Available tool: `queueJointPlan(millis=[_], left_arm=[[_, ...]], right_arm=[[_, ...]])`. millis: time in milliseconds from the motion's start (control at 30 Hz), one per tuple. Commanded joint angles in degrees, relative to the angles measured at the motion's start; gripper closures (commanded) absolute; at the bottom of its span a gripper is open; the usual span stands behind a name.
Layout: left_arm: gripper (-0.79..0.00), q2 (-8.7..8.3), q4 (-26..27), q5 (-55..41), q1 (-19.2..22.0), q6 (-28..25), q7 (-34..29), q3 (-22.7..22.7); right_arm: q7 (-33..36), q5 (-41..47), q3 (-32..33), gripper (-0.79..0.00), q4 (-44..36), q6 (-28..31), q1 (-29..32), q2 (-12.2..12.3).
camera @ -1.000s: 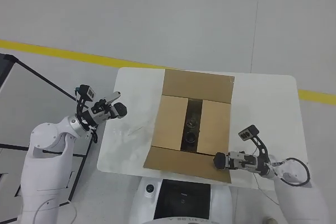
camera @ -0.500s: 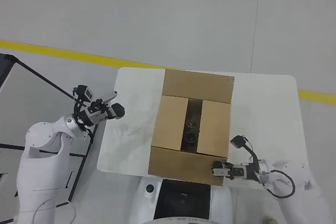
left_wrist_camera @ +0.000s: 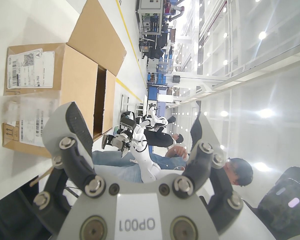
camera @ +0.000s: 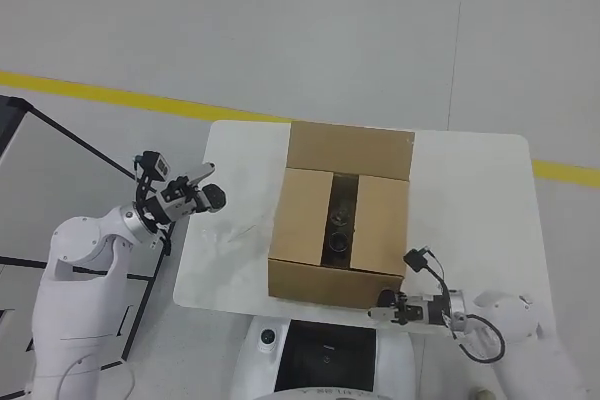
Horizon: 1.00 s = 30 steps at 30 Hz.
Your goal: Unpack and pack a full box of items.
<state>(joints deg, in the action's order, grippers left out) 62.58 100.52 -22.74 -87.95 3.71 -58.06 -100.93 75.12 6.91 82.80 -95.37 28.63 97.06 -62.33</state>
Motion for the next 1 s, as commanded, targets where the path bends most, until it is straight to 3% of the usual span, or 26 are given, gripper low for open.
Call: queueJointPlan(millis=[0,267,400,533,700,967], left_arm=[[-0.785,-0.13,0.32,1.30,0.00,-0.48,0.47,0.06],[-0.785,-0.13,0.32,1.30,0.00,-0.48,0.47,0.06],[-0.785,0.03,0.71,-1.46,0.33,1.34,0.53,1.88],[-0.785,0.53,1.71,-5.61,3.72,5.73,0.26,8.64],[-0.785,2.11,0.10,-12.44,9.15,11.34,2.05,21.47],[-0.785,2.06,0.08,-11.91,9.16,10.99,2.60,21.16]], right_arm=[[1.77,6.08,1.17,-0.785,0.14,-1.23,-0.17,0.31],[9.94,43.62,11.28,-0.785,6.43,-10.97,-2.59,1.33],[8.85,54.93,15.47,-0.785,12.61,-14.34,-4.28,1.36],[7.47,59.83,17.63,-0.785,18.09,-16.19,-5.81,1.32],[7.42,60.84,18.67,-0.785,22.90,-16.96,-7.05,1.30],[6.52,61.19,18.12,-0.785,23.69,-17.64,-7.09,1.10]])
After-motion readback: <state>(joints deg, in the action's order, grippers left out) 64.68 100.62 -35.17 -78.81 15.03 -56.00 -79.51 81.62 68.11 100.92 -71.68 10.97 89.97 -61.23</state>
